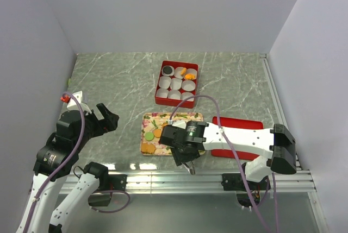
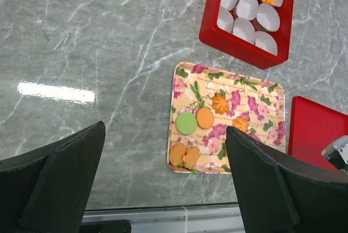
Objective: Pack the cookies
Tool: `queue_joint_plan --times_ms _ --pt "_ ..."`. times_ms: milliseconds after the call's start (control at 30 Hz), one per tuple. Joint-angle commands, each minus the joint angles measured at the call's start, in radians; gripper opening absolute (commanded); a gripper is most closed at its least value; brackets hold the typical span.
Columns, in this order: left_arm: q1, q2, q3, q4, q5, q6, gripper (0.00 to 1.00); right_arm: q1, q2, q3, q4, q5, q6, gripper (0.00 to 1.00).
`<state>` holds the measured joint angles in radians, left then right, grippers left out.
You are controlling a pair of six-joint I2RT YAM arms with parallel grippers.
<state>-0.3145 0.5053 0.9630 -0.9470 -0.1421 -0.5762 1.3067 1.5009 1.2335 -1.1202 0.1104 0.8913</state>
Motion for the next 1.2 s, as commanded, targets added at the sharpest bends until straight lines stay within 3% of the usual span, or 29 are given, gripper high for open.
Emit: queue_joint_plan --times_ms 0,200,467,833,1167 --pt "0.005 -0.011 -0.003 0.03 0.016 0.016 0.99 0.006 0.019 0.052 -0.007 0.037 -0.021 0.51" --pt "0.005 -0.016 -0.003 0.031 0.015 0.016 0.99 0.003 0.018 0.05 -0.03 0.048 -0.028 0.42" --pt "0.005 -0.017 -0.001 0.03 0.015 0.016 0.99 -0.059 -0.001 0.125 -0.107 0.1 -0.061 0.41" --pt "0.012 -0.008 -0.004 0.033 0.021 0.019 0.99 -0.346 0.082 0.51 -0.167 0.101 -0.282 0.4" --pt "0.017 -0.016 -0.004 0.031 0.016 0.015 0.99 -0.538 0.464 0.998 -0.181 -0.024 -0.436 0.39"
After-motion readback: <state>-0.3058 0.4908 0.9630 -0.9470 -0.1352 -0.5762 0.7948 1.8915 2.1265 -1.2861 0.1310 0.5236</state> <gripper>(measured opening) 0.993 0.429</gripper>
